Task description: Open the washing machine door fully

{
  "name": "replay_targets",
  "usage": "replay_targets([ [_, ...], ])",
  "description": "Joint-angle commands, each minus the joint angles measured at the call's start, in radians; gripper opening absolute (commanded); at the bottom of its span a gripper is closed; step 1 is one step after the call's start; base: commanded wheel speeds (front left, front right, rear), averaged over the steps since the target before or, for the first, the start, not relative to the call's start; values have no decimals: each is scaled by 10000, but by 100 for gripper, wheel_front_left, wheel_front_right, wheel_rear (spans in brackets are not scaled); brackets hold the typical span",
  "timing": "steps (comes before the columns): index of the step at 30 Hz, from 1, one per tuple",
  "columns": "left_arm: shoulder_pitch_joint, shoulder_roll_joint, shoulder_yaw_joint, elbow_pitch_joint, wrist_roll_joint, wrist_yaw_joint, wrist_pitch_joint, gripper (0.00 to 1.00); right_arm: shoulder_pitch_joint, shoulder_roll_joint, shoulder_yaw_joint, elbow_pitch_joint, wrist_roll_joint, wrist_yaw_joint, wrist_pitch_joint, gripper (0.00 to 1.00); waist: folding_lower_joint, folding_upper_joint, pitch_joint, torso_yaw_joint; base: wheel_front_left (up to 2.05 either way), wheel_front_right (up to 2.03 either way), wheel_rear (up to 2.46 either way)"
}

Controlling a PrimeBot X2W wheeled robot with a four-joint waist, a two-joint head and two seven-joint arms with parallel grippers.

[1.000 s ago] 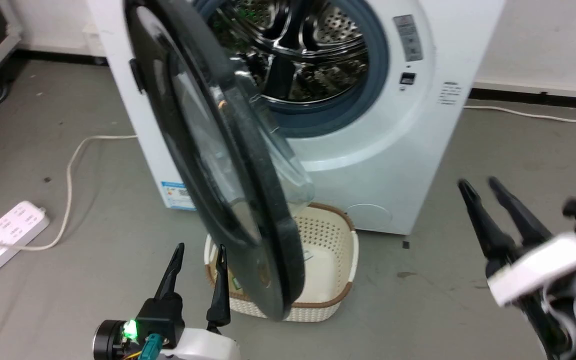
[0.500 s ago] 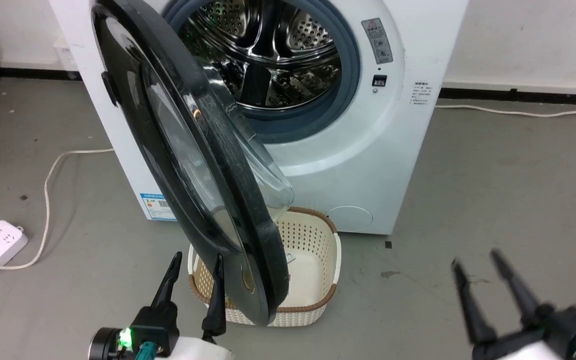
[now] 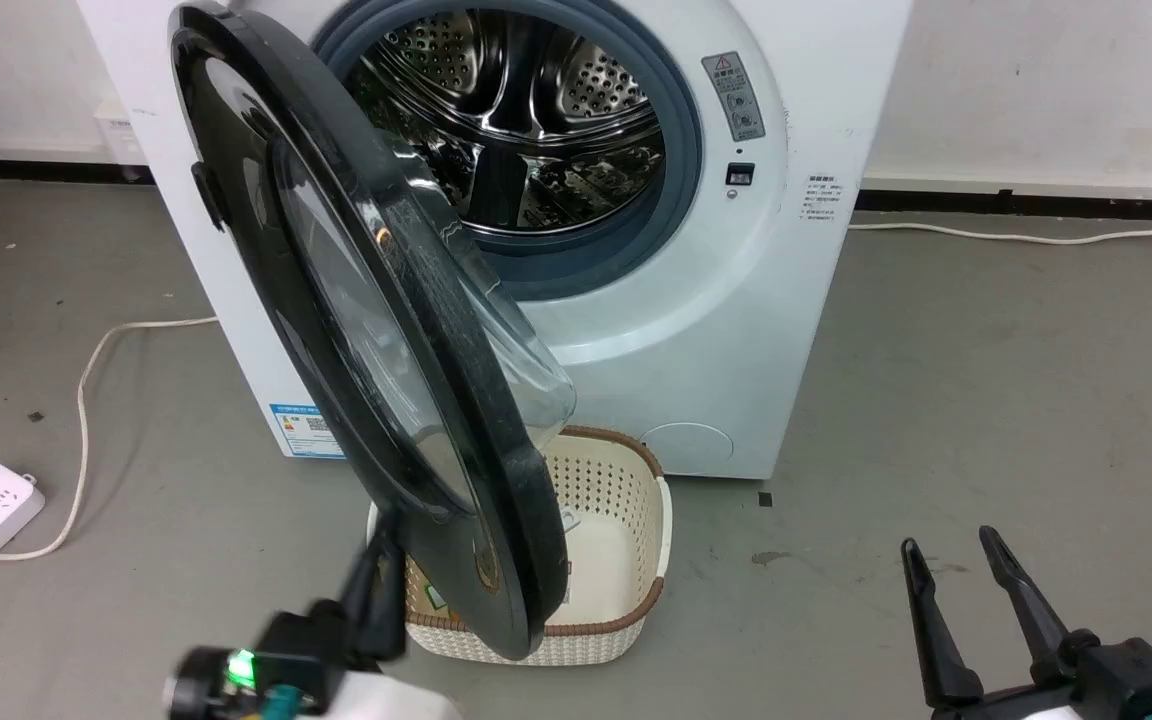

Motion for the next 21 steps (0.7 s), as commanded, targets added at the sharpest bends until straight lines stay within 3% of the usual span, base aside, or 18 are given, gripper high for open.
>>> replay_targets([
  [1, -150, 15, 195, -434, -44, 171, -55, 0, -111, 57, -18, 45, 73, 8, -42, 100, 1, 0, -12, 5, 0, 0, 0],
  [7, -1073, 39, 467, -2644, 98, 642, -55, 0, -203, 109, -71, 63, 58, 8, -45, 100, 1, 0, -14, 3, 0, 0, 0],
  [10, -1509, 30, 315, -3287, -28, 615, -55, 0, -229, 128, 6, -32, 76, 8, -46, 100, 1, 0, -9, -31, 0, 0, 0],
  [16, -1783, 22, -534, -3262, -150, 377, -6, 0, -216, 153, 83, -95, 131, 8, -46, 100, 1, 0, 19, -188, 0, 0, 0],
  [21, -1664, 18, -1598, -2372, -436, 262, 599, 0, -203, 174, 127, -52, 216, 8, -46, 100, 1, 0, 101, -379, 0, 0, 0],
])
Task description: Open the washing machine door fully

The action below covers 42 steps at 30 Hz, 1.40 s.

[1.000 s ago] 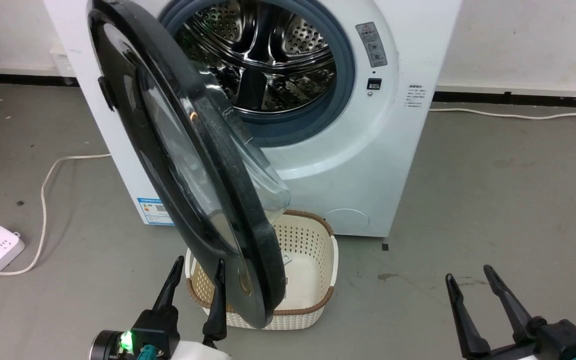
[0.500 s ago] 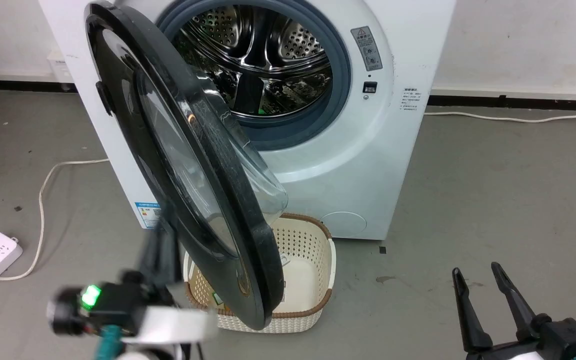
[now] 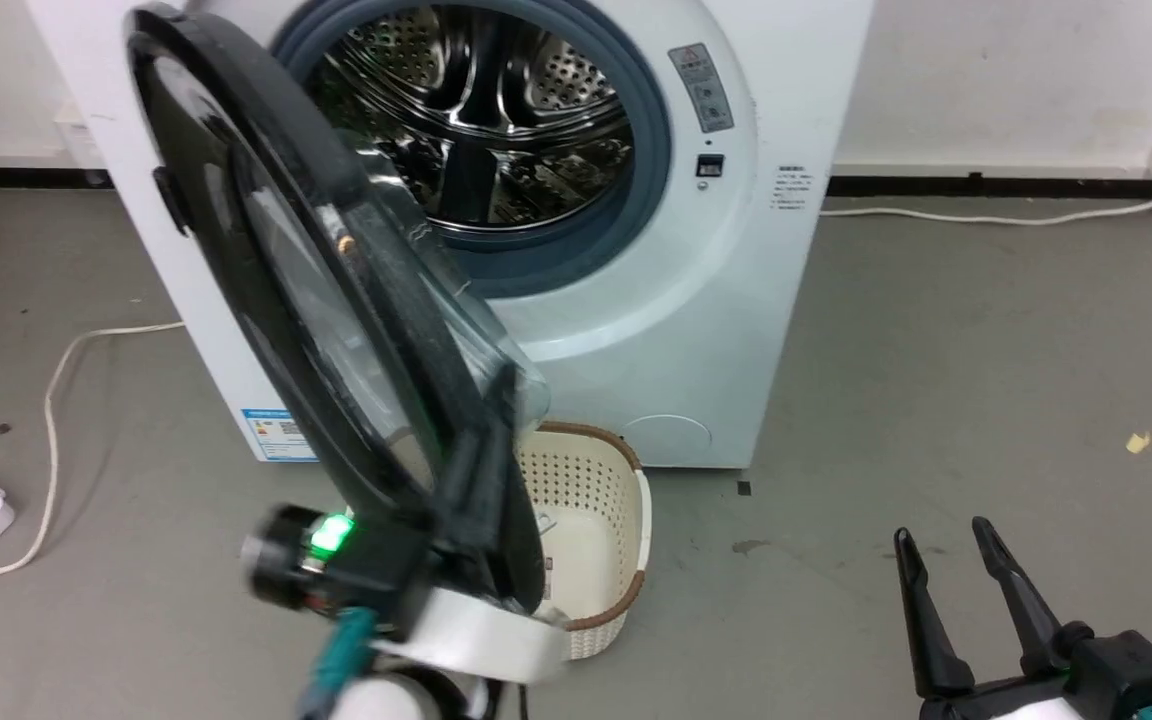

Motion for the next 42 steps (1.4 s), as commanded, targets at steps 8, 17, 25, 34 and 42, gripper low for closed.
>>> replay_targets([
  [8, 242, 16, -830, 1857, -620, -9, 846, 0, -107, 72, 92, 99, 139, 8, -45, 100, -1, 0, 262, -147, 0, 0, 0],
  [17, 231, 47, -773, 3179, -935, 169, 748, 0, -58, 80, 64, 233, 172, 8, -45, 100, -1, 0, 181, 386, 0, 0, 0],
  [25, 555, 184, -777, 3282, -1017, 217, 596, 0, 77, 82, 45, 328, 225, 8, -45, 100, -1, 0, -171, 1480, 0, 0, 0],
  [34, 937, 486, -580, 2799, -1115, 420, 529, 0, 116, 83, 206, 495, 335, 8, -45, 100, -1, 0, -327, 3067, 0, 0, 0],
  [42, 977, 1035, 127, 2515, -1369, 673, 619, 0, 60, 70, 540, 603, 329, 8, -45, 100, -1, 0, -105, 3902, 0, 0, 0],
])
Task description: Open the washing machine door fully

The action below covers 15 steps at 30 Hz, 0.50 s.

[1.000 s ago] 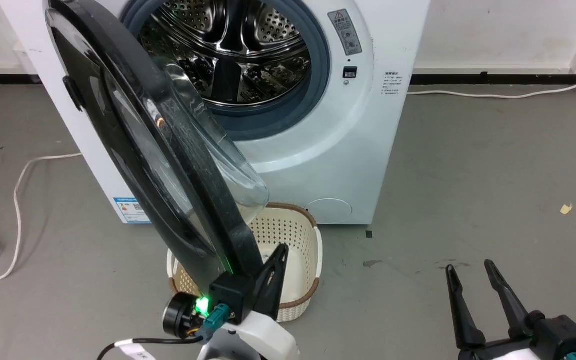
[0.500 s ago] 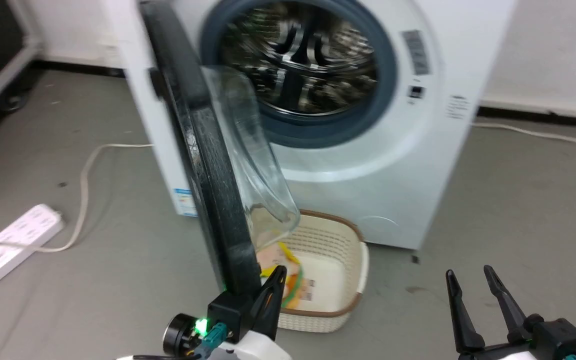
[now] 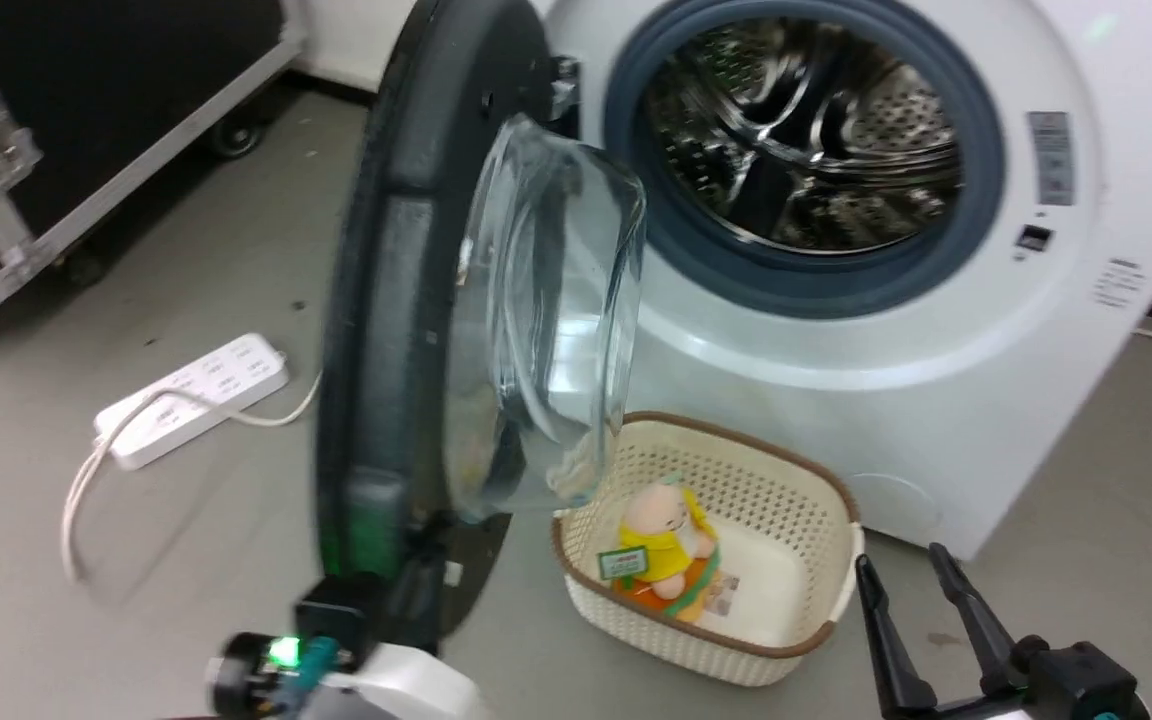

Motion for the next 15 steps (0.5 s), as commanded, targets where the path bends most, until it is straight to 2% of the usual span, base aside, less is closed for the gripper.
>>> replay_targets([
  [1, -15, 152, 177, 19, -65, 104, 2, 0, 5, -11, 33, 0, -19, 8, -30, 100, 2, 0, 221, 171, 0, 0, 0],
  [10, -1146, 1124, 1488, 590, -536, 86, -177, 0, -440, -408, 222, -318, -221, 8, 386, 100, 2, 0, 1487, 198, 0, 0, 0],
  [15, -1954, 1955, 2331, 1283, -836, -56, -312, 0, -768, -659, 213, -685, -350, 8, 712, 100, 2, 0, 2366, 56, 0, 0, 0],
])
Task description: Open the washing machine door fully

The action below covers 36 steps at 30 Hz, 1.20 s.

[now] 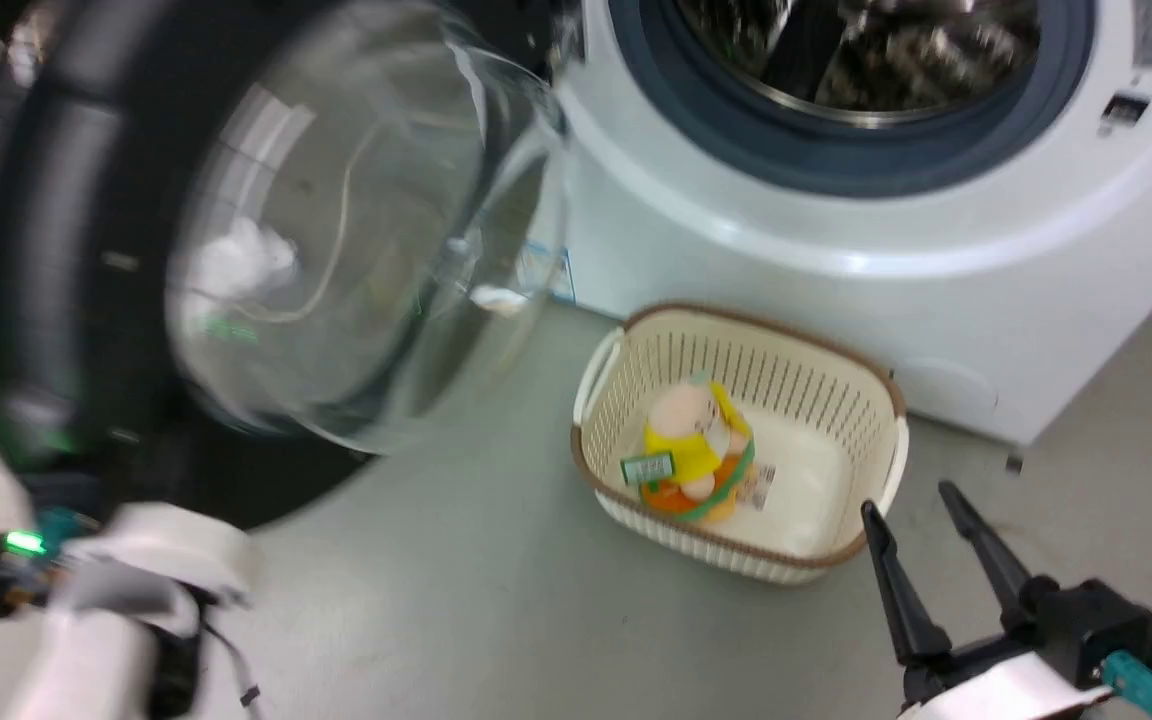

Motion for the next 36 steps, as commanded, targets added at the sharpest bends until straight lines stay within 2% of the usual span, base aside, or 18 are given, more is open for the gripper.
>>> replay_targets([
  [1, -299, 245, 254, 171, -89, -29, -105, 0, -163, -112, 1, -128, -49, 8, 60, 100, -2, 0, 542, -129, 0, 0, 0],
  [11, -1865, 1638, 1813, 1915, -855, -205, -499, 0, -608, -553, -161, -695, -123, 8, 488, 100, -2, 0, 1602, -381, 0, 0, 0],
  [19, -2886, 2102, 2270, 3392, -1165, -428, -826, 0, -730, -661, -358, -945, -167, 8, 628, 100, -2, 0, 1982, -514, 0, 0, 0],
  [28, -2824, 1979, 2035, 3870, -828, -649, -1076, 0, -749, -511, -584, -707, -76, 8, 401, 100, -2, 0, 1349, -716, 0, 0, 0],
  [36, -1792, 1176, 1225, 2540, -258, -769, -1113, 0, -541, -152, -843, -128, 113, 8, -109, 100, -2, 0, -43, -954, 0, 0, 0],
])
